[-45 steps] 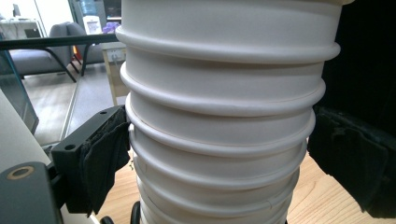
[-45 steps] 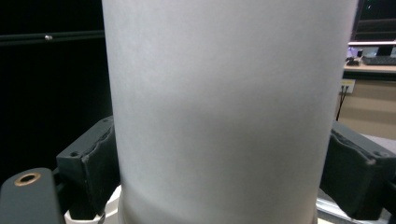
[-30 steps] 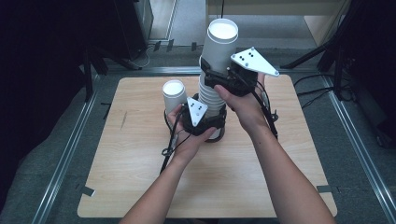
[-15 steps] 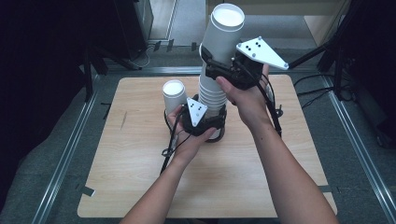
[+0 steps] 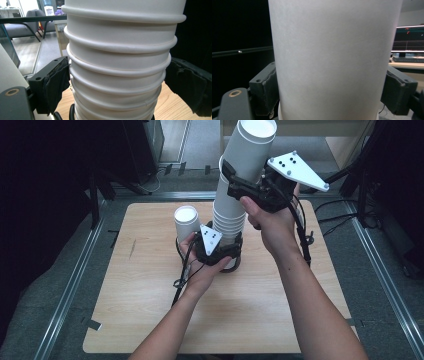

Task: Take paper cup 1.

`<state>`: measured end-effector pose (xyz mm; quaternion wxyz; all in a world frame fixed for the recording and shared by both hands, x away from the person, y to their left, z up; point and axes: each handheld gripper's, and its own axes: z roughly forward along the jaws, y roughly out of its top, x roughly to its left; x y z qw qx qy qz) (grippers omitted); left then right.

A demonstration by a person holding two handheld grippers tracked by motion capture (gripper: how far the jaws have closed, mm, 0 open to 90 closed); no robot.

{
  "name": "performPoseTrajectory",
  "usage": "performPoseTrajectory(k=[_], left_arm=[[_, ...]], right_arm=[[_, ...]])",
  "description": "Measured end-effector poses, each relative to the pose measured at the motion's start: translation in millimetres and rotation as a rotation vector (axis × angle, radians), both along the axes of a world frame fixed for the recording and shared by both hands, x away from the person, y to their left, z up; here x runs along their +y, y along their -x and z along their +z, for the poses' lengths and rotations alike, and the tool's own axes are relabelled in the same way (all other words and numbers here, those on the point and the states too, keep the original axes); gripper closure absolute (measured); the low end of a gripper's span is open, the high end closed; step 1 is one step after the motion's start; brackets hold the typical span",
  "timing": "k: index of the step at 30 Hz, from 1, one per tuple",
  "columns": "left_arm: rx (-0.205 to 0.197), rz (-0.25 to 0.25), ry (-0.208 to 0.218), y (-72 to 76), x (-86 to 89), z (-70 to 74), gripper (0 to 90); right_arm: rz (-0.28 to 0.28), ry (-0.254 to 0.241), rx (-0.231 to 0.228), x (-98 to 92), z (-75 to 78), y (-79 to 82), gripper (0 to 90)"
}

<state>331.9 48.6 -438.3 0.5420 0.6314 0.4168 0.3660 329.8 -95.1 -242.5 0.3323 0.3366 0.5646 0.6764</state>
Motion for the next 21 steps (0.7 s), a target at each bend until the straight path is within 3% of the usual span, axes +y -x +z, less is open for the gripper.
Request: performPoseTrajectory(k=[12, 21], left_arm=[[0.001, -0.008, -0.002, -0.2, 1.0, 0.3, 6.9], [0.003, -0.007, -0.001, 0.0, 0.9, 0.4, 6.9]], right_arm=[[-0.028, -0.016, -0.036, -16.6, 9.1, 8.2, 15.5], [-0.059, -0.008, -0.042, -33.7, 5.8, 11.0, 15.4]])
